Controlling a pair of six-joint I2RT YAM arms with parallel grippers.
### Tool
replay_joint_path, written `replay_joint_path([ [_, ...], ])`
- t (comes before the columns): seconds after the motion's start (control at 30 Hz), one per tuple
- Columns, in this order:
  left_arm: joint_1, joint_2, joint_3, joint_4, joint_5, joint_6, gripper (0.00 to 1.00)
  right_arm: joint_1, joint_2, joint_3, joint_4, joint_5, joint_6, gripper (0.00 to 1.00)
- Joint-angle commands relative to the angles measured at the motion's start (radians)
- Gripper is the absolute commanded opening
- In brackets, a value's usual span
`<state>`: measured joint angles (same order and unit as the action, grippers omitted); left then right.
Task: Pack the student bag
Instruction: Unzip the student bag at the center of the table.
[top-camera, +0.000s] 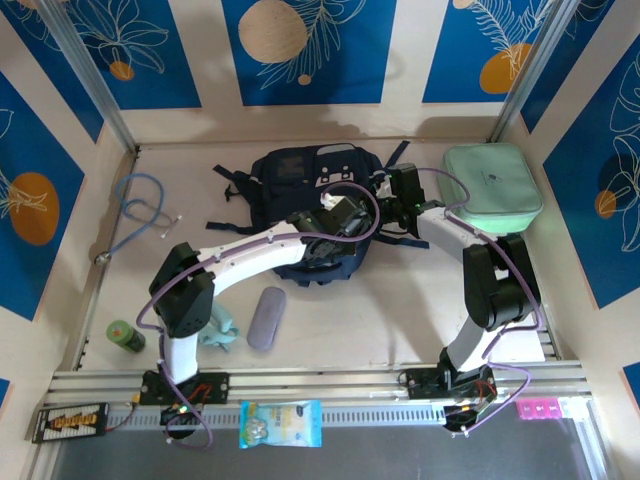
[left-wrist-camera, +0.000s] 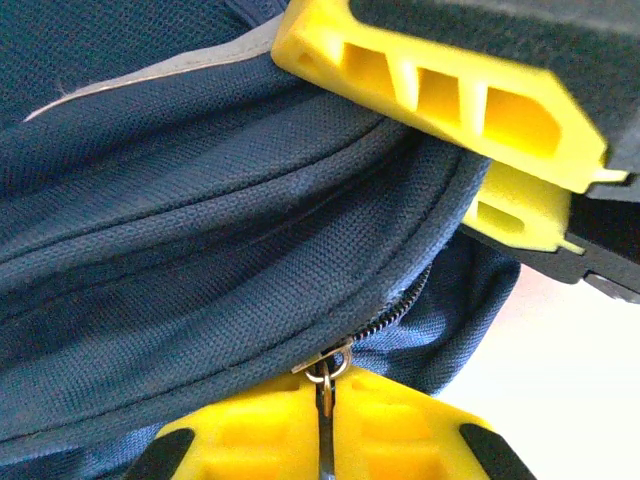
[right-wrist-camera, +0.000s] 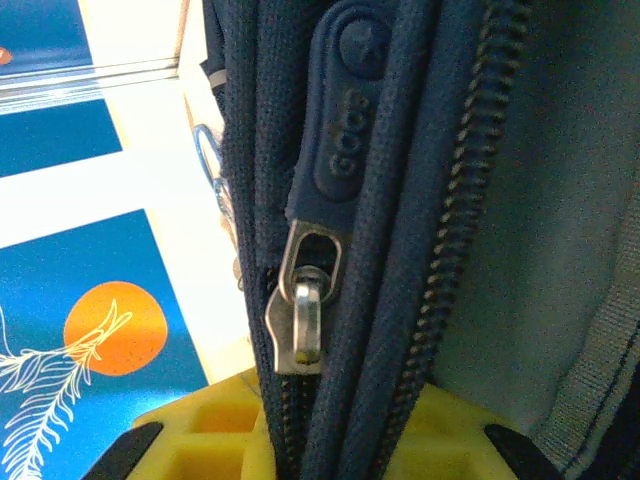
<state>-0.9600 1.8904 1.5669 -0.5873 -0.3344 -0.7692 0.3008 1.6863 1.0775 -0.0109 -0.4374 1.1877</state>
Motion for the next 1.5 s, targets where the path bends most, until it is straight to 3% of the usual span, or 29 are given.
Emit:
replay_joint_path([
  [0.0, -0.005, -0.006, -0.009, 0.000, -0.019, 0.005, 0.12, 0.003, -0.048, -0.002, 0.026, -0.059, 0.013, 0.16],
  [0.2, -0.005, 0.010, 0.000, 0.004, 0.001, 0.005, 0.15, 0.003, -0.053, -0.005, 0.025, -0.063, 0.013, 0.15],
  [0.33, -0.005, 0.002, -0.004, 0.000, -0.007, 0.008, 0.01, -0.005, -0.057, -0.007, 0.024, -0.059, 0.014, 0.11],
  [0.47, 0.000, -0.050, -0.038, 0.001, -0.025, 0.030, 0.00, -0.022, -0.074, -0.020, 0.010, -0.034, -0.003, 0.10],
  [0.87, 0.089, -0.303, -0.367, 0.012, -0.056, 0.002, 0.00, -0.159, -0.147, -0.111, -0.040, -0.014, -0.075, 0.09],
  [1.03, 0.144, -0.373, -0.447, 0.120, 0.007, 0.101, 0.00, -0.201, -0.172, -0.140, -0.037, -0.029, -0.088, 0.10],
  [1.2, 0.143, -0.375, -0.407, 0.251, 0.163, 0.299, 0.00, -0.189, -0.204, -0.183, 0.026, -0.086, -0.036, 0.18],
  [1.33, 0.139, -0.356, -0.351, 0.282, 0.270, 0.378, 0.00, -0.132, -0.279, -0.243, -0.002, 0.007, 0.059, 0.44],
  [1.47, 0.122, -0.338, -0.314, 0.326, 0.346, 0.381, 0.00, -0.072, -0.343, -0.282, -0.029, 0.088, 0.141, 0.51],
])
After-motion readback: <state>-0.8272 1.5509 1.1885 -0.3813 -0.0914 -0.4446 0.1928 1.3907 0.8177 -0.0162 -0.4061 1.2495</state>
